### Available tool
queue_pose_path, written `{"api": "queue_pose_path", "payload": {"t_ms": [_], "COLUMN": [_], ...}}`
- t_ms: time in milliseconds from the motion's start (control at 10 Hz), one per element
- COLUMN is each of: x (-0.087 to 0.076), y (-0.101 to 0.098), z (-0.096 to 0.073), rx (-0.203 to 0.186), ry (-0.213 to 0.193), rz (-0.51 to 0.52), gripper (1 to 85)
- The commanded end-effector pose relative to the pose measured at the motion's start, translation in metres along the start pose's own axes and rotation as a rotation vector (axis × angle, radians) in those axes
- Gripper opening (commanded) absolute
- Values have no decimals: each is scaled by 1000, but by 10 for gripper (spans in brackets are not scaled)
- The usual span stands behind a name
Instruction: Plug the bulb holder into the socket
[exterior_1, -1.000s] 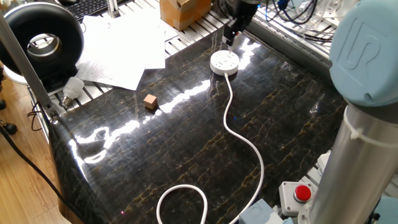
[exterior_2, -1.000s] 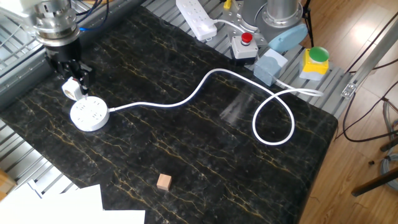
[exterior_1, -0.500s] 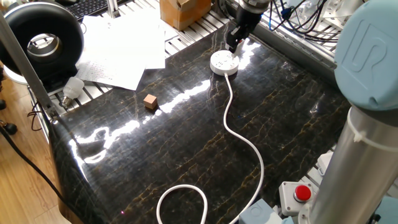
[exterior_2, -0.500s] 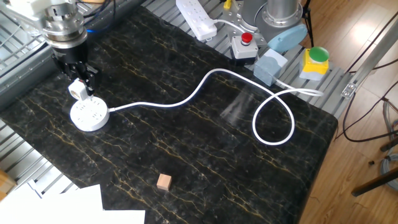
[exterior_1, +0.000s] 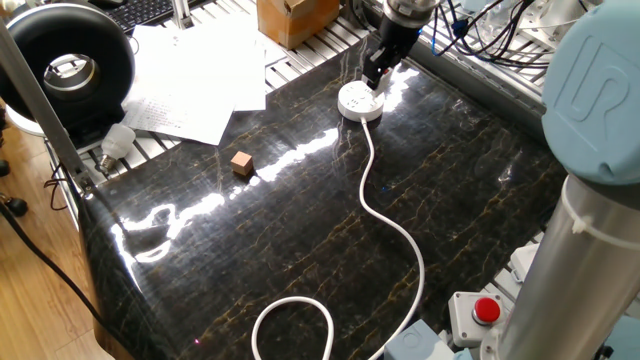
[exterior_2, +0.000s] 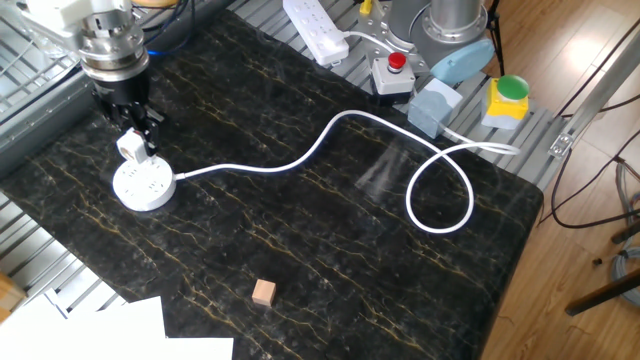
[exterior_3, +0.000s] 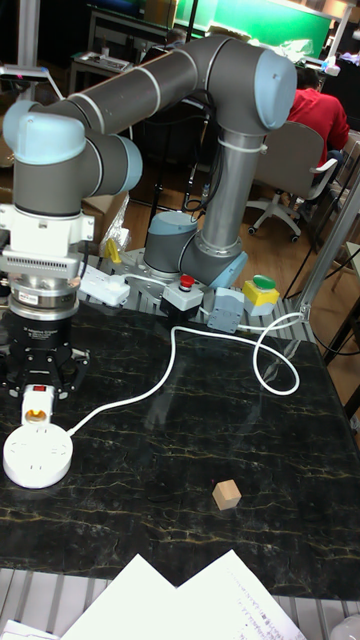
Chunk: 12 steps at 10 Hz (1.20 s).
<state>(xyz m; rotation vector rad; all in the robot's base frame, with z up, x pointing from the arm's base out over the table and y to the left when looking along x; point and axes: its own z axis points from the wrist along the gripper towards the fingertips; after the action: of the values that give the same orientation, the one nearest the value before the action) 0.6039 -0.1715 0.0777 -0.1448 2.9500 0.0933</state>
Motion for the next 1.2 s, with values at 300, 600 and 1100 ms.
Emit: {"api": "queue_pose_path", "payload": {"t_ms": [300,600,1100], "x": [0,-1,-2], "y": [6,4,6], "z": [2,4,5], "rx": [-11,-6,-12], "ry": [-10,-19,-26], "rz": [34,30,37], "gripper": [17,17,17]}}
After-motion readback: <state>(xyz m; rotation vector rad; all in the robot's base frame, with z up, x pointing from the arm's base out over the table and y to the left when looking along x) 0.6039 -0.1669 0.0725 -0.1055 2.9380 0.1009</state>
